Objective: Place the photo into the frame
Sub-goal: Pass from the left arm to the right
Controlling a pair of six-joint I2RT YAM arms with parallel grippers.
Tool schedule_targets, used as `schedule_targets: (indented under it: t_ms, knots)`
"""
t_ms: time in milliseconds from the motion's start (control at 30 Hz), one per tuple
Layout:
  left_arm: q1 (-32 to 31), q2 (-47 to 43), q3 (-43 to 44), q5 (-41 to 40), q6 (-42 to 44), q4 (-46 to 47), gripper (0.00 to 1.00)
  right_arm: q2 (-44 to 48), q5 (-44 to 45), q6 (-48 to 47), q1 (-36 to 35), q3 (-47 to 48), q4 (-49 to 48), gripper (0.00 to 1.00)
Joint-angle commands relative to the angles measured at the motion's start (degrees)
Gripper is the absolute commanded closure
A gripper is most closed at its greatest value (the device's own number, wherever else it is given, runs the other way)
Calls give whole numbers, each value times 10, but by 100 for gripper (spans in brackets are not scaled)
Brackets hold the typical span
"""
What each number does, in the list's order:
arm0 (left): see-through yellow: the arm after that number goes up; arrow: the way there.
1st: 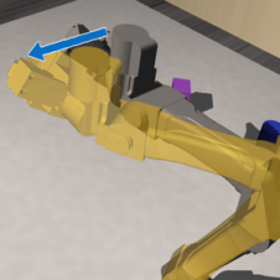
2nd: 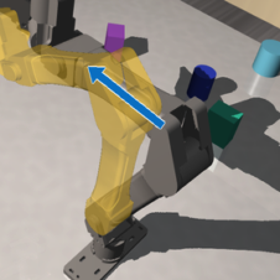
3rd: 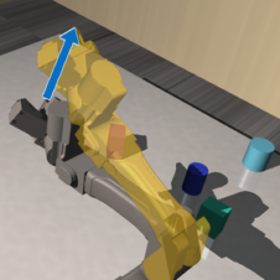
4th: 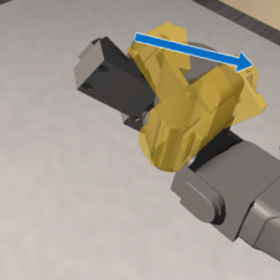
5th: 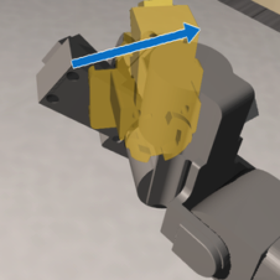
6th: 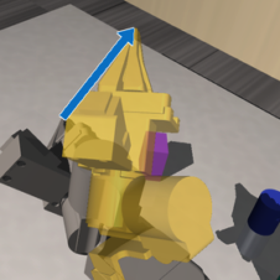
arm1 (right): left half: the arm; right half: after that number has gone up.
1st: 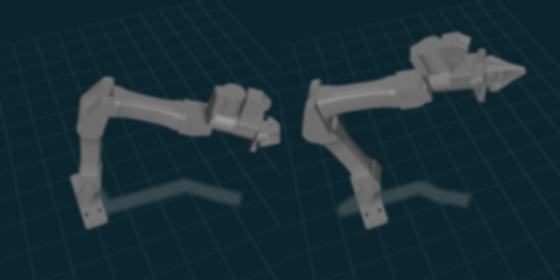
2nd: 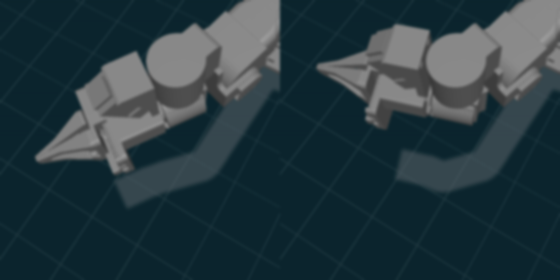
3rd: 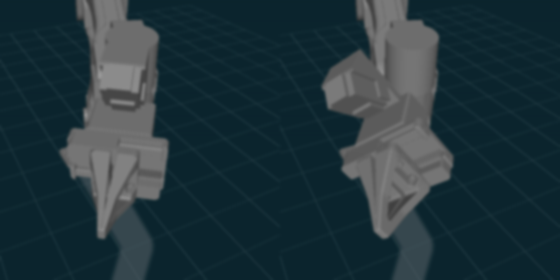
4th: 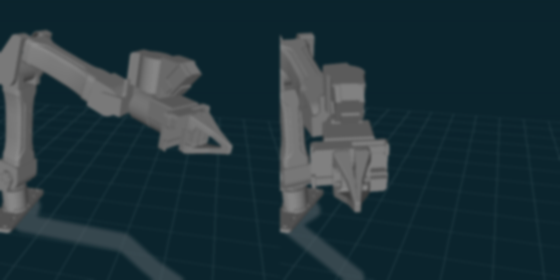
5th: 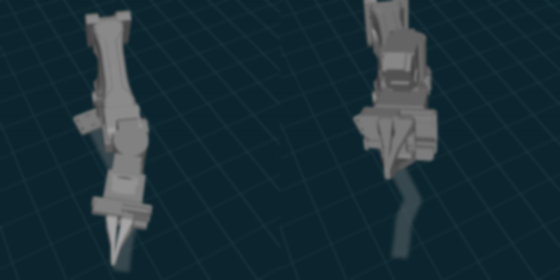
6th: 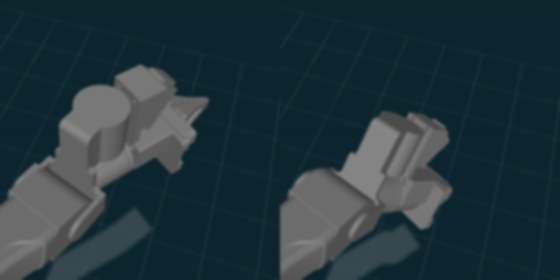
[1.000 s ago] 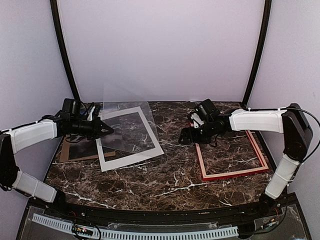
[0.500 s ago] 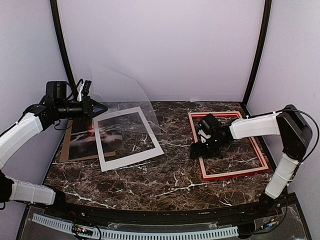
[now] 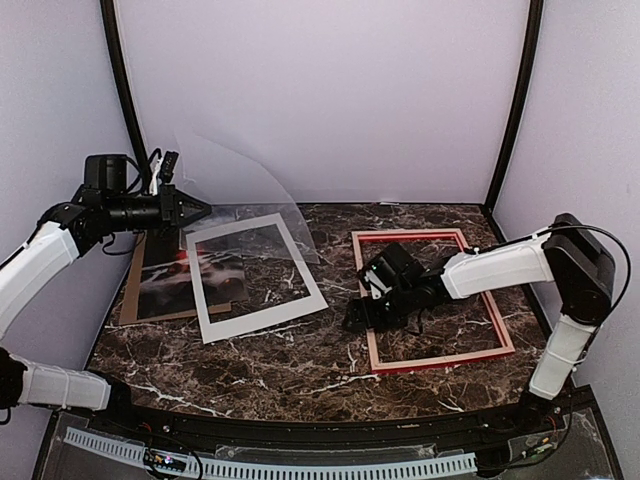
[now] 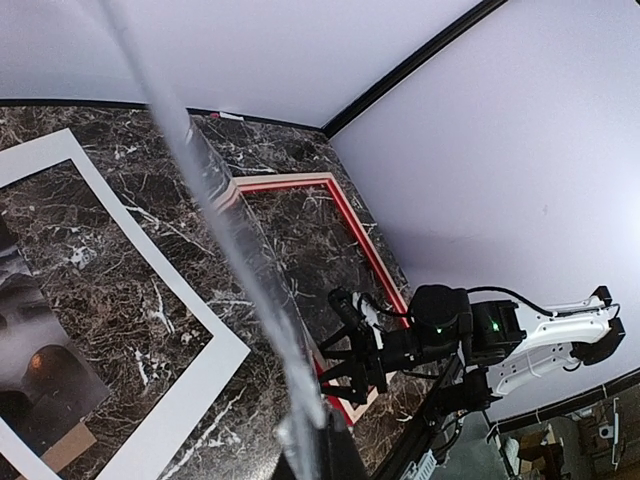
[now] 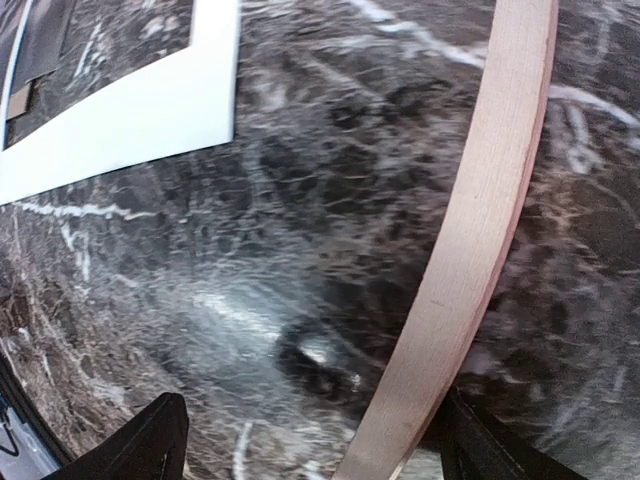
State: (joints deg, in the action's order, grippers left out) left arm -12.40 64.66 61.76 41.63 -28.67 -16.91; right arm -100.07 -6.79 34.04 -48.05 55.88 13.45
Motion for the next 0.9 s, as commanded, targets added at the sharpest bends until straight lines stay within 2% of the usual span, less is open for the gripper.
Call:
schedule_targets:
  t_ms: [0,200,467,767,867]
  knots:
    - [-2,-29,14,13,8,6,100,-23,-54,24,-31,31,-62,12]
    - [-2,-40,11,9,8,1,100,-38,-91,6,-44,59,-75,8]
    - [-14,-45,-4,24,-2,27,100,34,-36,-41,-31,37,-18,1]
    - [-82,-34,-9,25,-5,66,100,177,-105,-66,66,-34,-27,1]
    - [-109,-22,-35,37,-43,136,100,217,-128,-69,113,-35,-16,1]
